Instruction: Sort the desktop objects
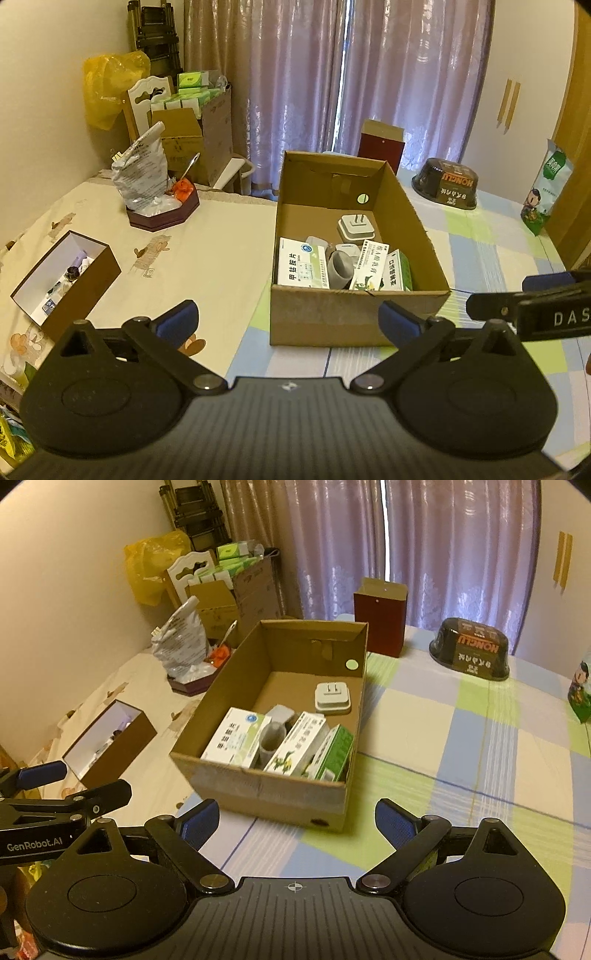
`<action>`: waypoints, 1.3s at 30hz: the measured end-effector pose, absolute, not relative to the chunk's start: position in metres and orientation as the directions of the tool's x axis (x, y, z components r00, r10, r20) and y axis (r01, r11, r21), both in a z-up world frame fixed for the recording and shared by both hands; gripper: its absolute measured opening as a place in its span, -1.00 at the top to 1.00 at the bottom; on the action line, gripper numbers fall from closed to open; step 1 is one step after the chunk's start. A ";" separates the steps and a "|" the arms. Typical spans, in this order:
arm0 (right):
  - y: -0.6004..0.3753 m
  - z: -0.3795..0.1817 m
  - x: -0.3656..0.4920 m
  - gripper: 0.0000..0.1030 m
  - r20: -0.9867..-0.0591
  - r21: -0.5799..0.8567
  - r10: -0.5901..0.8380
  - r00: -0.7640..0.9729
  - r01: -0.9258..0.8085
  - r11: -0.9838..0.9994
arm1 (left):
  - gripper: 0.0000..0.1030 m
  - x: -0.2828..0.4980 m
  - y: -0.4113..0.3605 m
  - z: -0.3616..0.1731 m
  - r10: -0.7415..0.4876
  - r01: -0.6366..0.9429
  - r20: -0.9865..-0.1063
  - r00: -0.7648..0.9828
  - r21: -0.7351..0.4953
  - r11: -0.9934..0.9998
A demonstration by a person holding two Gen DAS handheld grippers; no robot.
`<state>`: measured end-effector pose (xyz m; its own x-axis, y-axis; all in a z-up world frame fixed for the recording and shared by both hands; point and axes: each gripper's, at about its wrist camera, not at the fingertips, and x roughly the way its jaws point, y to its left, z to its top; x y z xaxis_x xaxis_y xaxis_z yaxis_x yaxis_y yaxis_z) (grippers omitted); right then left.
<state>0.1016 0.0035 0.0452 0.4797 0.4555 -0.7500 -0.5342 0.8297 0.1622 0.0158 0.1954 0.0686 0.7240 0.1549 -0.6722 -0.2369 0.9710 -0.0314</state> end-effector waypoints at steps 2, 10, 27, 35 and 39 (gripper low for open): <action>0.000 0.046 0.094 -0.82 -0.748 0.172 0.459 0.479 -0.529 0.831 | -0.98 0.010 0.193 0.069 0.151 -0.232 -0.678 0.719 -0.030 0.972; -0.011 0.047 0.068 -0.82 -0.748 0.175 0.453 0.486 -0.514 0.840 | -0.98 -0.008 0.186 0.068 0.147 -0.248 -0.702 0.697 -0.043 0.968; -0.016 0.055 0.059 -0.82 -0.742 0.176 0.449 0.498 -0.501 0.847 | -0.98 -0.011 0.177 0.068 0.154 -0.249 -0.727 0.669 -0.024 0.968; -0.015 0.053 0.063 -0.82 -0.746 0.175 0.444 0.495 -0.499 0.849 | -0.98 -0.005 0.178 0.066 0.157 -0.252 -0.737 0.657 -0.019 0.967; -0.015 0.051 0.064 -0.82 -0.749 0.179 0.446 0.490 -0.499 0.848 | -0.98 -0.002 0.176 0.065 0.180 -0.250 -0.733 0.656 0.014 0.968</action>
